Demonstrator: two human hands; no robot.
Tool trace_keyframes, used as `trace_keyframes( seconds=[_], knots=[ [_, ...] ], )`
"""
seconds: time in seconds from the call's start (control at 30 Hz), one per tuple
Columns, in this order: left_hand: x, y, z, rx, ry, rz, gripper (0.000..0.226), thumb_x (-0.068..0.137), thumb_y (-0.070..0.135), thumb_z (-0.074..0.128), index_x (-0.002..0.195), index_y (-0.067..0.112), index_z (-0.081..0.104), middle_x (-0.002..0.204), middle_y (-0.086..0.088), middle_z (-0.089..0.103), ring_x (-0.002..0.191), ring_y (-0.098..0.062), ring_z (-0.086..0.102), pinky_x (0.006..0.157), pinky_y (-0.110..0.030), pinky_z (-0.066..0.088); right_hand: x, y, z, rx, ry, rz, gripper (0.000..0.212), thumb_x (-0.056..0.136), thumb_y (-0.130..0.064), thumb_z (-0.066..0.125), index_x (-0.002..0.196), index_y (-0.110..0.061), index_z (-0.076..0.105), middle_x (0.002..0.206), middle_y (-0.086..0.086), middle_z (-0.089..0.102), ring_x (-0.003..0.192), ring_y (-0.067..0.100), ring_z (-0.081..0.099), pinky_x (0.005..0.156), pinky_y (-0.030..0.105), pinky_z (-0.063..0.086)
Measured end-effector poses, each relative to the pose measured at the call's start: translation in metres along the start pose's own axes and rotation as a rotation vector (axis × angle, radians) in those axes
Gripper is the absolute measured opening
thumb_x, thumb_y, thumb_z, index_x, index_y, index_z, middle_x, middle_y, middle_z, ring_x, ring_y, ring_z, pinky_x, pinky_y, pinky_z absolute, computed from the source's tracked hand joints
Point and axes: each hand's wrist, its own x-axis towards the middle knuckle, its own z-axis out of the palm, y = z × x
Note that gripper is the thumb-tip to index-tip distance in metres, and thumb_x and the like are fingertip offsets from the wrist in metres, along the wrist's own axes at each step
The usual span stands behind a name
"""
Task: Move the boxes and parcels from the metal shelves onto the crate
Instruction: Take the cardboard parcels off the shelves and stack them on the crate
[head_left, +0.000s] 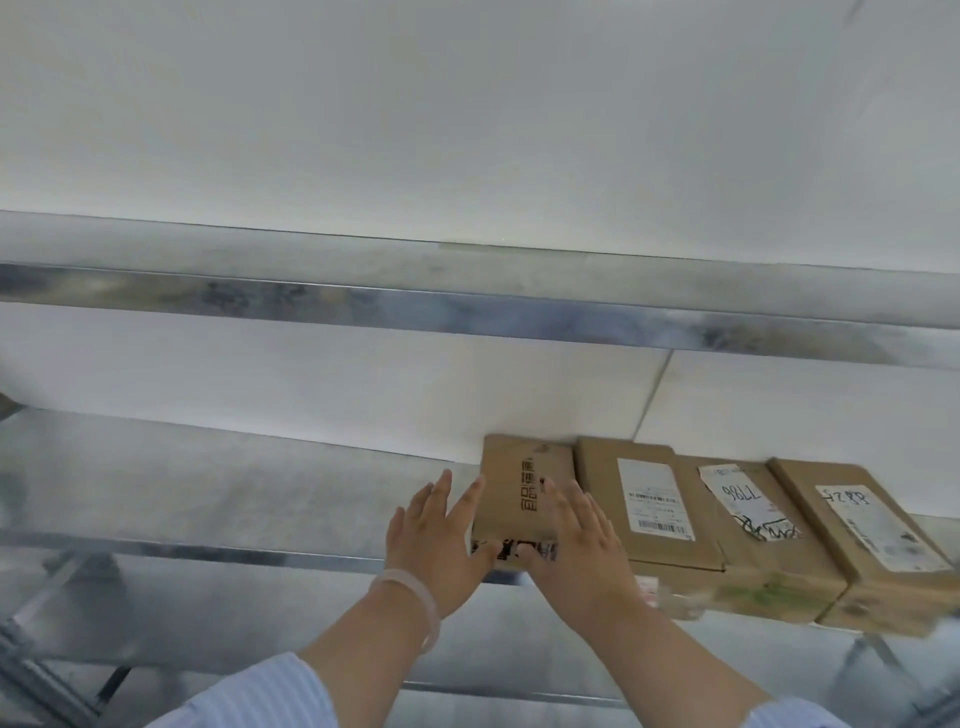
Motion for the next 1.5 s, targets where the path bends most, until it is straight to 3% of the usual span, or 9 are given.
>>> trace_keyframes(
  seconds=[0.3,0.6,0.83,1.03,1.1,1.17,1.23,1.4,1.5],
  knots=[
    [0.053,0.013,0.011,-0.061,-0.134,0.01,0.07,0.091,0.056,0.038,0.149,0.046,0.001,0.162,0.0,-0.002,0.147,-0.021,0.001,0.117,-0.041,0.01,0.02,-0.01,0.006,0.07,-0.023,0.001,0.073,0.095,-0.052,0.043,0.153,-0.035,0.003,0.162,-0.011,-0.002,0.147,0.008,-0.006,0.111,0.021,-0.005],
    [0.105,0.003,0.027,-0.077,-0.311,0.063,0.063,0.09,0.064,0.037,0.146,0.054,0.01,0.161,0.002,-0.007,0.147,-0.023,0.001,0.116,-0.041,0.01,0.048,-0.011,0.02,0.118,-0.061,0.179,0.067,0.097,-0.048,0.041,0.153,-0.037,0.007,0.162,-0.01,0.002,0.147,0.009,-0.001,0.115,0.026,0.004],
    [0.113,-0.028,0.036,-0.144,-0.317,0.053,0.068,0.082,0.078,0.03,0.143,0.058,0.007,0.16,0.011,0.008,0.142,-0.024,0.018,0.112,-0.049,0.026,0.066,-0.014,0.037,0.133,-0.078,0.262,0.07,0.095,-0.053,0.043,0.152,-0.038,0.006,0.161,-0.012,0.002,0.147,0.011,0.001,0.118,0.033,0.008],
    [0.107,-0.061,0.036,-0.358,-0.32,0.02,0.065,0.086,0.068,0.041,0.142,0.058,0.011,0.155,0.014,0.021,0.133,-0.022,0.033,0.11,-0.046,0.034,0.078,-0.018,0.052,0.223,-0.132,0.365,0.075,0.092,-0.053,0.05,0.15,-0.045,0.002,0.16,-0.013,-0.013,0.147,0.02,0.006,0.113,0.044,0.028],
    [0.101,-0.07,0.036,-0.527,-0.326,-0.014,0.064,0.089,0.059,0.047,0.144,0.055,0.015,0.152,0.013,0.024,0.128,-0.018,0.04,0.107,-0.041,0.039,0.078,-0.017,0.056,0.341,-0.169,0.418,0.078,0.091,-0.052,0.054,0.15,-0.046,0.003,0.161,-0.004,0.001,0.141,0.023,0.026,0.109,0.043,0.036],
    [0.092,-0.074,0.036,-0.682,-0.307,-0.042,0.063,0.092,0.048,0.052,0.145,0.051,0.019,0.152,0.011,0.022,0.124,-0.014,0.043,0.105,-0.035,0.043,0.076,-0.02,0.06,0.479,-0.208,0.399,0.079,0.09,-0.048,0.057,0.149,-0.048,0.004,0.15,0.003,0.034,0.123,0.02,0.049,0.101,0.041,0.045],
    [0.081,-0.078,0.036,-0.769,-0.259,-0.07,0.063,0.093,0.04,0.055,0.145,0.048,0.021,0.151,0.009,0.02,0.125,-0.014,0.041,0.104,-0.034,0.044,0.072,-0.027,0.064,0.527,-0.22,0.345,0.08,0.091,-0.045,0.058,0.149,-0.048,0.003,0.137,-0.003,0.049,0.111,0.014,0.055,0.097,0.039,0.048],
    [0.047,-0.094,0.029,-0.798,-0.088,-0.154,0.065,0.092,0.037,0.059,0.144,0.05,0.022,0.151,0.009,0.02,0.13,-0.017,0.037,0.105,-0.037,0.043,0.066,-0.049,0.069,0.541,-0.245,0.176,0.079,0.091,-0.045,0.058,0.15,-0.046,0.005,0.139,-0.009,0.046,0.116,0.01,0.05,0.097,0.031,0.044],
    [0.018,-0.107,0.02,-0.799,0.03,-0.211,0.069,0.089,0.037,0.063,0.143,0.051,0.022,0.15,0.01,0.019,0.13,-0.015,0.037,0.105,-0.035,0.043,0.061,-0.069,0.076,0.555,-0.278,0.066,0.08,0.091,-0.044,0.058,0.151,-0.044,0.006,0.143,-0.007,0.043,0.123,0.011,0.047,0.103,0.036,0.042]
  ],
)
